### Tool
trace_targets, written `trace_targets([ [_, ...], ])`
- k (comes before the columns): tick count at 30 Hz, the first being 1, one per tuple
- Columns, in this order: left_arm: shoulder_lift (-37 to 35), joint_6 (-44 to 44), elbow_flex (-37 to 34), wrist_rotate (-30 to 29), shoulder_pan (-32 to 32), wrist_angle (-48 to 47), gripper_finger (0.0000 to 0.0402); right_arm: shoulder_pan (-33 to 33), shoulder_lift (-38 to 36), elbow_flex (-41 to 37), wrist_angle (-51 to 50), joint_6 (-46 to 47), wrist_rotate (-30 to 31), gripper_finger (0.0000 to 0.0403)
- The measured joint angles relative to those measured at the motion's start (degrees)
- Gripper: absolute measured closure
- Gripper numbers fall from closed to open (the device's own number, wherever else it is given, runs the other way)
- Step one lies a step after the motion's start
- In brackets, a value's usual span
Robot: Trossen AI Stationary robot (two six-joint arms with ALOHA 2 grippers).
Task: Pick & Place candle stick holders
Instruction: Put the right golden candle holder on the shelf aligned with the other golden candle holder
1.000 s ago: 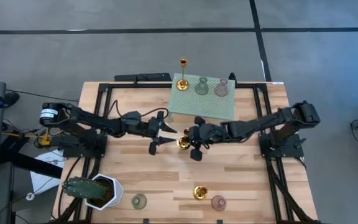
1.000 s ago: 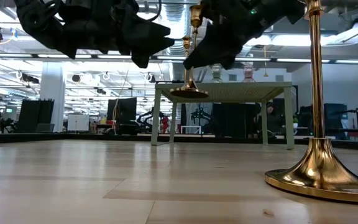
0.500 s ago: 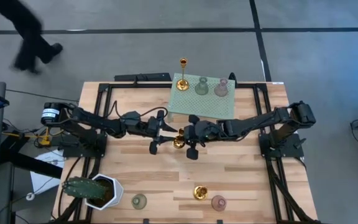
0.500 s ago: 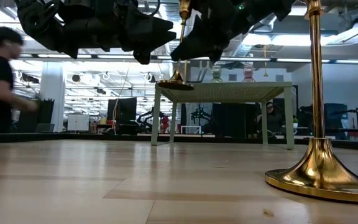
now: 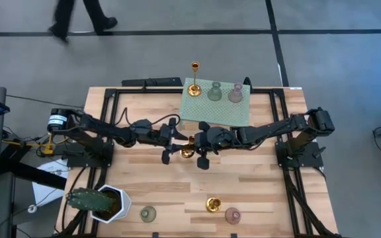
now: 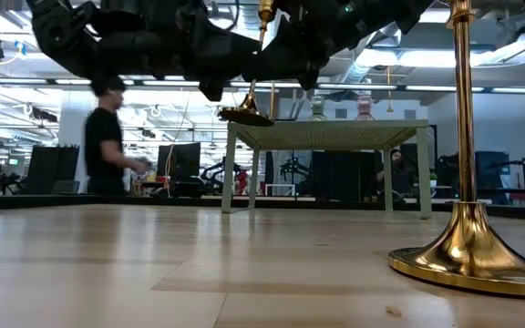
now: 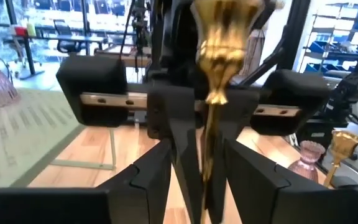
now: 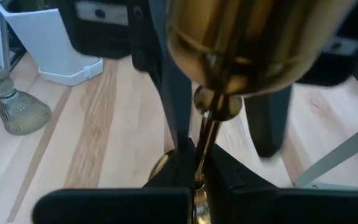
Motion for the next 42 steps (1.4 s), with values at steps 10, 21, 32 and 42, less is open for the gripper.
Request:
trace_targets([
  [10, 5.12, -0.7, 4.5, 2.18, -0.13, 0.35, 0.027, 0.49, -0.04, -0.21, -2.56, -0.24, 0.3, 0.0402],
  [21, 5.0, -0.64, 4.66, 2.98, -0.13, 1.08, 0.0333, 0.42, -0.05, -0.05, -2.9, -0.56, 0.85, 0.0401],
  [32, 5.0, 1.33, 4.85, 3.09, -0.17, 0.98, 0.0386, 0.46, 0.04, -0.04, -2.6, -0.39, 0.24, 0.0398],
  [42, 5.02, 2.1, 4.83, 2.46, -0.11, 0.25, 0.0386, 0.46, -0.51, 0.11, -5.62, -0.5, 0.48, 0.0369],
])
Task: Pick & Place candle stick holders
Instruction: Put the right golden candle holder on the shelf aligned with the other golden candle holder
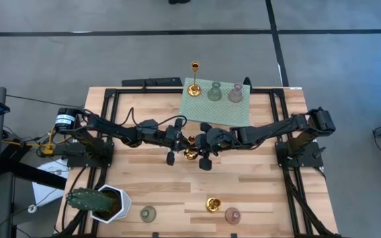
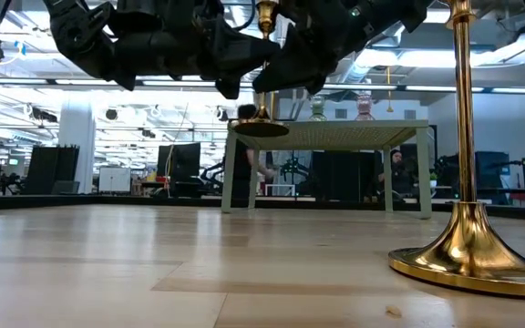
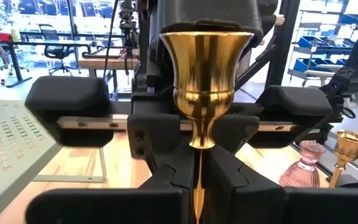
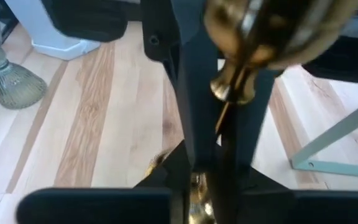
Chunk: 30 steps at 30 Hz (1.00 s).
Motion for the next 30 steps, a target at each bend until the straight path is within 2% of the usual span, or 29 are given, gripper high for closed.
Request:
trace_targets([
  [7, -0.07, 0.03, -0.09, -0.38, 0.47, -0.87, 0.0386, 0.01, -3.87, -0.07, -4.11, 0.09, -1.61, 0.0348],
  [16, -3.37, 2.85, -0.15, -2.37, 1.79, -2.56, 0.0386, 2.58, -11.73, -0.09, -16.15, 3.33, -1.17, 0.0357],
  [21, -8.13, 4.13, -0.15, -4.53, 3.93, -5.57, 0.0386, 6.88, -14.91, -0.09, -20.49, 3.79, 5.86, 0.0398],
  [25, -11.31, 5.63, -0.13, -8.51, 6.56, -8.49, 0.0386, 10.81, -15.42, -0.24, -23.28, 5.75, 13.02, 0.0401],
  [30, -12.07, 5.68, 1.38, -8.5, 10.93, -9.22, 0.0386, 13.82, -15.42, -3.04, -23.64, 10.24, 19.6, 0.0402],
])
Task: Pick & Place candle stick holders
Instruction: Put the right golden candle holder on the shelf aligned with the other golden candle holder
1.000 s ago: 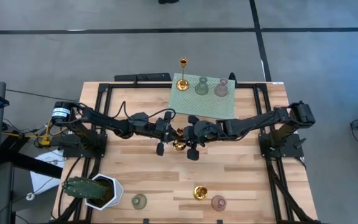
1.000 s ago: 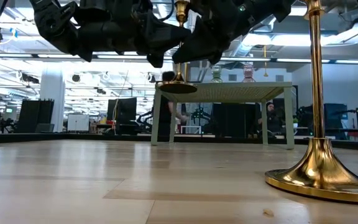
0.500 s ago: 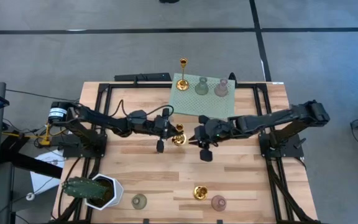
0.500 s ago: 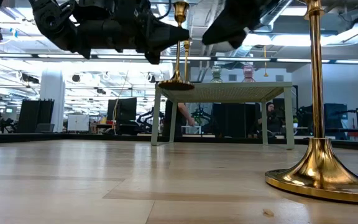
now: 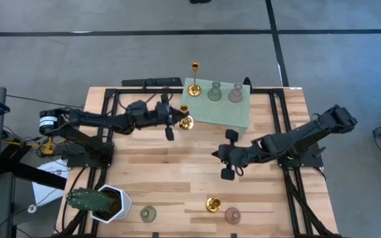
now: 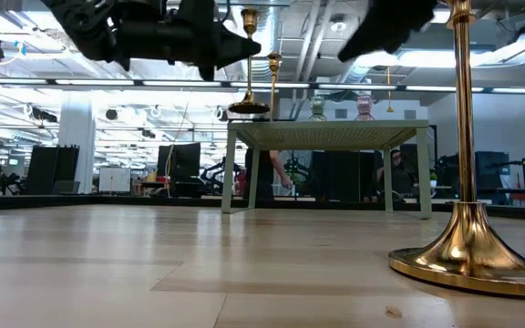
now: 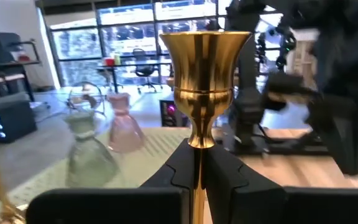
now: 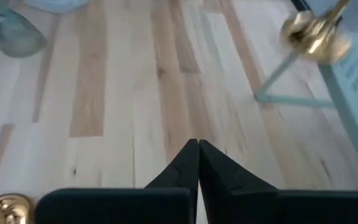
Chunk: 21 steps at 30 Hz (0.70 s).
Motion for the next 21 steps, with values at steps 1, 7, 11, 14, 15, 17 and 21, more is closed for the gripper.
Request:
trace_targets([
  [1, 0.0, 0.0, 0.89, 0.43, 0.93, -0.73, 0.0386, 0.33, 0.02, -0.75, -0.05, 1.23, 0.7, 0.0402],
  [7, 1.47, -0.02, 5.33, 1.74, 5.48, -5.68, 0.0386, 1.75, 0.02, -4.87, -0.34, 8.0, 5.56, 0.0403],
  [11, 2.97, -1.11, 6.58, 1.9, 8.39, -5.33, 0.0386, 3.27, 0.02, -7.41, -0.24, 12.29, 9.94, 0.0403],
  [14, 5.13, -3.13, 7.13, 3.39, 10.98, -5.64, 0.0386, 4.58, 0.02, -9.12, -0.47, 15.56, 12.62, 0.0403],
  [15, 6.18, -4.12, 7.57, 4.53, 11.73, -5.09, 0.0386, 5.01, -0.12, -9.58, -0.45, 16.49, 13.26, 0.0403],
  [17, 8.29, -5.59, 8.22, 6.36, 13.01, -3.14, 0.0386, 5.94, -0.53, -10.14, -0.57, 18.05, 14.46, 0.0403],
  [21, 11.38, -5.82, 10.15, 6.91, 13.82, -1.56, 0.0386, 8.24, -0.77, -10.8, -0.77, 20.29, 17.69, 0.0403],
])
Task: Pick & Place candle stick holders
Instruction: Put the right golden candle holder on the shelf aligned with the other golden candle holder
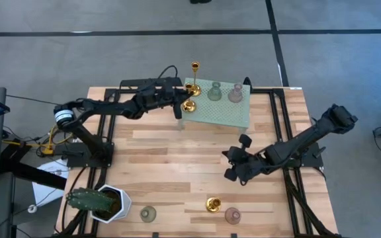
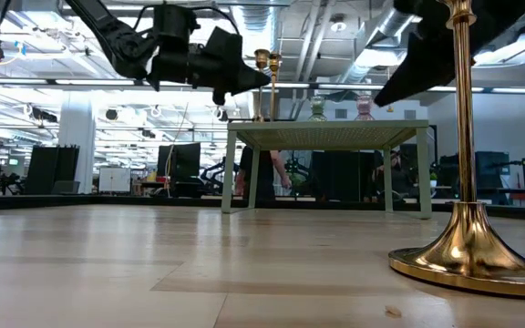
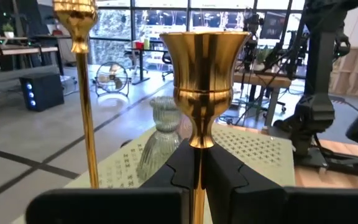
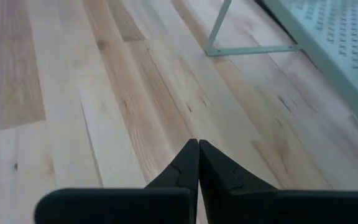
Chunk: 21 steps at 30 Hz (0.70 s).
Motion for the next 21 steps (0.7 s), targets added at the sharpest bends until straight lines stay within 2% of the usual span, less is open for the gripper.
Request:
trace_targets([
  [16, 1.67, 0.4, 1.63, -0.44, 1.72, -0.19, 0.0386, 10.38, -0.29, -2.88, -9.3, 21.32, 12.92, 0.0403],
  [21, 1.67, 0.2, 1.63, -0.42, 1.14, -0.4, 0.0341, 11.88, -0.29, -2.88, -9.53, 21.41, 14.39, 0.0403],
])
